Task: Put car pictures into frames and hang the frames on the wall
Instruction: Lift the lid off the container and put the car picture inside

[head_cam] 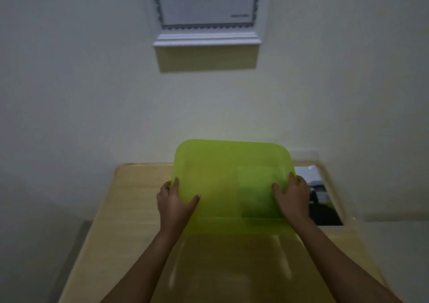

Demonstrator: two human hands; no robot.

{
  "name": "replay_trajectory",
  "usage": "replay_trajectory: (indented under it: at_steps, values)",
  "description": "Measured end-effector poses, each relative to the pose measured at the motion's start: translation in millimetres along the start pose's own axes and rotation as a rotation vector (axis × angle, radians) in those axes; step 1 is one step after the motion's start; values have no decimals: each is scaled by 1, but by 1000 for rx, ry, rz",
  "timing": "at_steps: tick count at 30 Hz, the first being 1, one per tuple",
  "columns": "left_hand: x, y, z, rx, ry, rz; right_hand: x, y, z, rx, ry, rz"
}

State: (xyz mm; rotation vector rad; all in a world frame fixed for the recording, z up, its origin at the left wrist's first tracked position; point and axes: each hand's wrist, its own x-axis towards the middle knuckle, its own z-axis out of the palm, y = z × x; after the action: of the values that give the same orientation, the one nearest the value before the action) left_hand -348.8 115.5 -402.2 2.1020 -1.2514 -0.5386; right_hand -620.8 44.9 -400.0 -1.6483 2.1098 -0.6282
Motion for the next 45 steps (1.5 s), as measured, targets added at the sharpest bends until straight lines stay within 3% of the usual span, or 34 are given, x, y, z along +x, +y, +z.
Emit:
replay_trajectory:
  at_steps: [4,14,29,36,45]
  values:
    - [-7,39,52,4,-13,70,29,52,-31,-3,38,50]
    - [-27,82,115,60,-83,2,73,118,-57,-8,9,66]
    - [-32,86,134,85,-87,18,96,149,-64,54,6,7]
    - [-24,85,141,-112,-160,-54,94,162,-65,54,-79,27]
    - [-14,84,144,-168,-207,-116,91,169,-64,69,-133,58]
